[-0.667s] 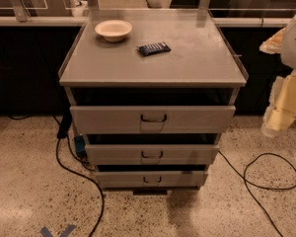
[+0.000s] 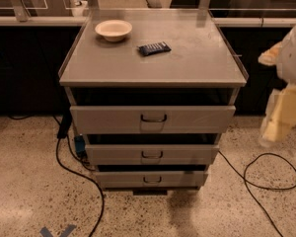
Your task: Open bottom drawer
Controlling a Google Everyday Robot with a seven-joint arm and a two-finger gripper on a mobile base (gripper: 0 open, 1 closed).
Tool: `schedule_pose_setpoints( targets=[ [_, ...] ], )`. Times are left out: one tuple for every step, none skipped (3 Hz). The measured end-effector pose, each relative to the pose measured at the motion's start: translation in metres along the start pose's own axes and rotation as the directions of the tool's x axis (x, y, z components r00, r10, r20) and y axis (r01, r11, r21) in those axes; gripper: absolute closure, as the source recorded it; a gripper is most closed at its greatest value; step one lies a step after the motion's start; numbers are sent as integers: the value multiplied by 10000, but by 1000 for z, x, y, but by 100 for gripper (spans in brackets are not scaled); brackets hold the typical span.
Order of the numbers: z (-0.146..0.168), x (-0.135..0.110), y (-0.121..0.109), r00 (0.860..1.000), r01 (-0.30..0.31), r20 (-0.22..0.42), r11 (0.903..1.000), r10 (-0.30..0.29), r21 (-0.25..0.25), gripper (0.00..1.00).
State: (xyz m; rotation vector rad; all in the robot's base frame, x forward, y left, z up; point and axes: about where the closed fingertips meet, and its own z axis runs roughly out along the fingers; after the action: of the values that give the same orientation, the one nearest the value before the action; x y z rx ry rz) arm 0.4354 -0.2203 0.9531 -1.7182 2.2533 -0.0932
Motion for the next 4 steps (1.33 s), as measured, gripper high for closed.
schedule_pose_setpoints(
  targets=[
    [62, 16, 36, 9997, -185, 143, 9998, 186, -106, 0],
    [120, 28, 68, 9996, -226, 156, 9989, 232, -403, 0],
    [179, 32, 96, 9999, -56, 108, 9956, 66, -935, 0],
    [241, 29, 116, 9994, 234, 293, 9871, -190, -1581, 0]
  ],
)
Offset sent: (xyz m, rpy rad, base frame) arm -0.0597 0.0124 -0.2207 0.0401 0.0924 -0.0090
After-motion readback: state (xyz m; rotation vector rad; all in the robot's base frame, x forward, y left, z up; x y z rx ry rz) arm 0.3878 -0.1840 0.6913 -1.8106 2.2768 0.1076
